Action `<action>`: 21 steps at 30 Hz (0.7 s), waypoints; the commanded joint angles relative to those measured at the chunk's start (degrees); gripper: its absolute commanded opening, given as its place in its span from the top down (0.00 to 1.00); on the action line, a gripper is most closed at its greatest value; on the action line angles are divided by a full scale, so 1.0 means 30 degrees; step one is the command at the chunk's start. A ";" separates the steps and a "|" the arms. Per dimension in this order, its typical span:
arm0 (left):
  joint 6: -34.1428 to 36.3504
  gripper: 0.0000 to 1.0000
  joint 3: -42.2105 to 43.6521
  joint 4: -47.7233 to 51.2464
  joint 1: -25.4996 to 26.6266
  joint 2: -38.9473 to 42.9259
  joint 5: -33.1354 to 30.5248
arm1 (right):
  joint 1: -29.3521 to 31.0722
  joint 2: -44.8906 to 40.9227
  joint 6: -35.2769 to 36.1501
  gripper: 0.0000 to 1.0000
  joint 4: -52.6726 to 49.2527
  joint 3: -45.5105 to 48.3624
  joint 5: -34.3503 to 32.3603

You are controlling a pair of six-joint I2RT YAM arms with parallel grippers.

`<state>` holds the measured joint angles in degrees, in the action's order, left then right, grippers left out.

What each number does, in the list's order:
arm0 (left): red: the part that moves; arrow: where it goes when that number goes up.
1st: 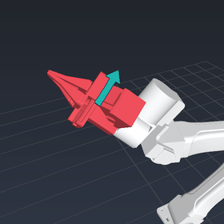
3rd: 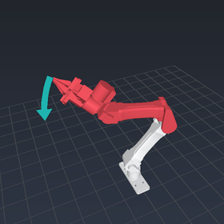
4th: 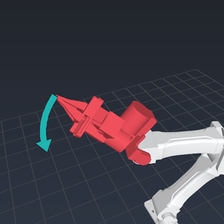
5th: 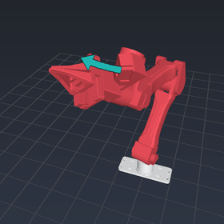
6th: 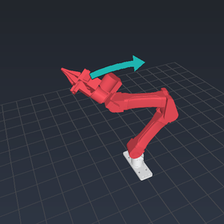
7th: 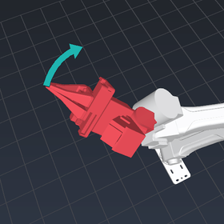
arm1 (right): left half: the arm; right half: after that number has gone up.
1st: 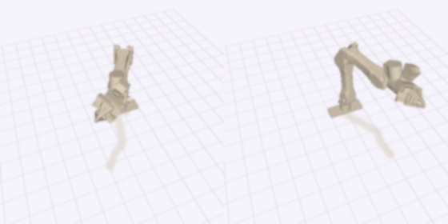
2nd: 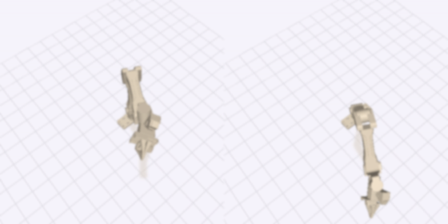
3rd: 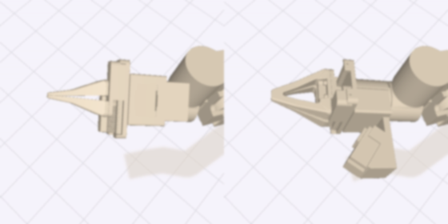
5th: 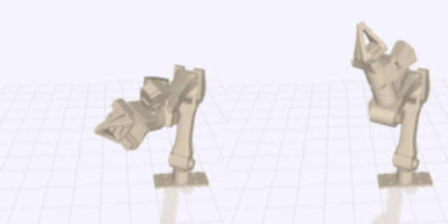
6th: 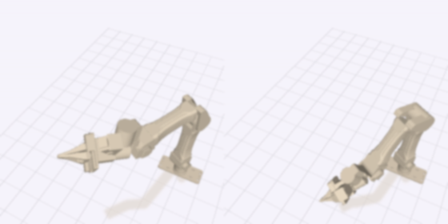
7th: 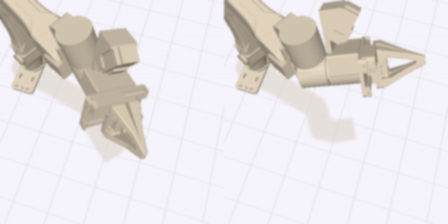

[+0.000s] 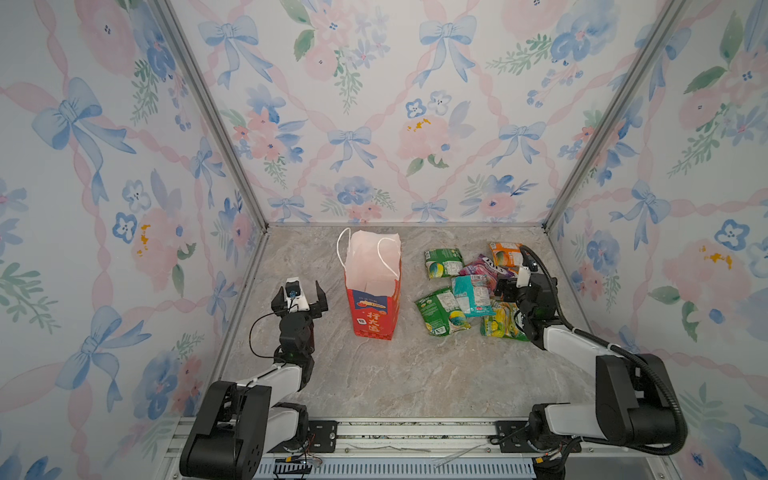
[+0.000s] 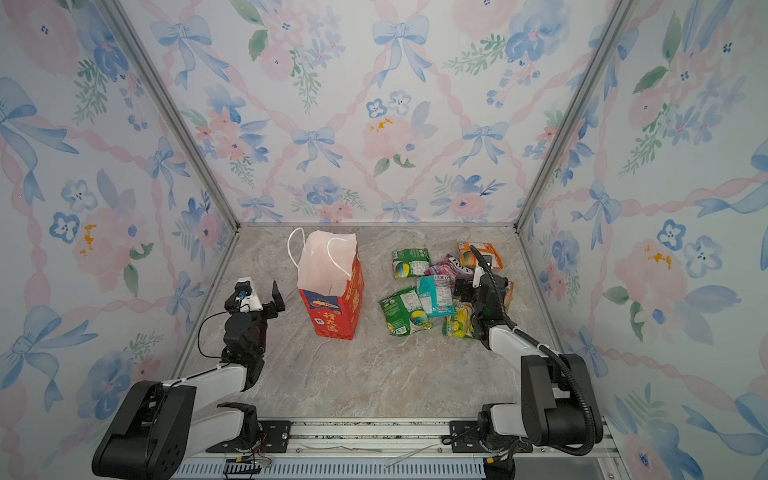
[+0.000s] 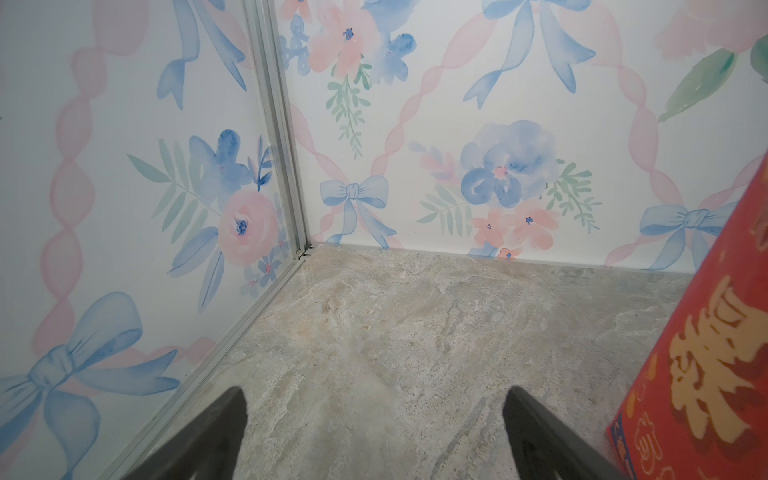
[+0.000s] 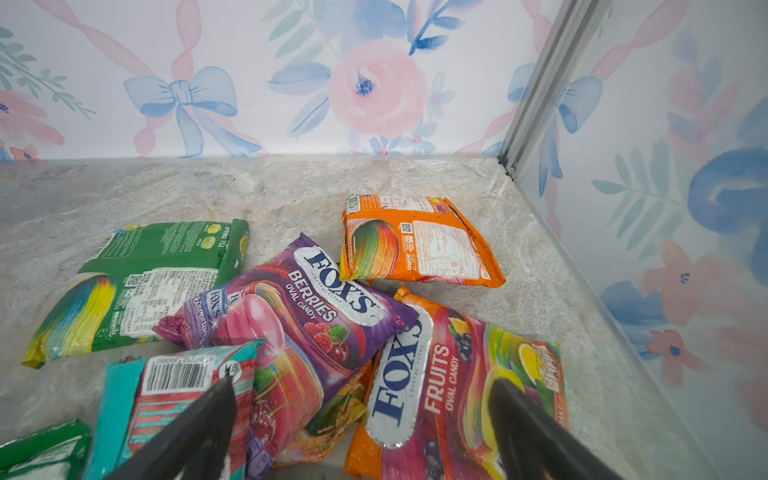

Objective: Place the snacks into the paper bag
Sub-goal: 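Reach the left gripper to the bag rim while the right moves over candy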

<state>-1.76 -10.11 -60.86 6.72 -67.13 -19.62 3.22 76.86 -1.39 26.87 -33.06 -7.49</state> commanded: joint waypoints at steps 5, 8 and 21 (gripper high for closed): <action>-0.1511 0.02 -0.1261 0.5052 0.0081 0.3222 0.1472 | 0.0212 -0.1683 -0.1596 0.04 -0.7817 -0.3383 0.2618; -0.2318 0.02 -0.2532 0.8690 -0.0098 0.5077 0.2850 | 0.0207 -0.2159 -0.1838 0.03 -0.9484 -0.4179 0.4290; -0.6183 0.02 -1.0373 2.1542 -0.0153 0.7673 0.3201 | 0.1302 -0.3429 -0.2687 0.03 -1.4372 -0.6767 0.7335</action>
<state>-16.82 -37.32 -7.81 6.70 -44.40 -10.41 6.24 68.55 -7.84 -11.18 -49.74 11.38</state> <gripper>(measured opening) 0.980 0.965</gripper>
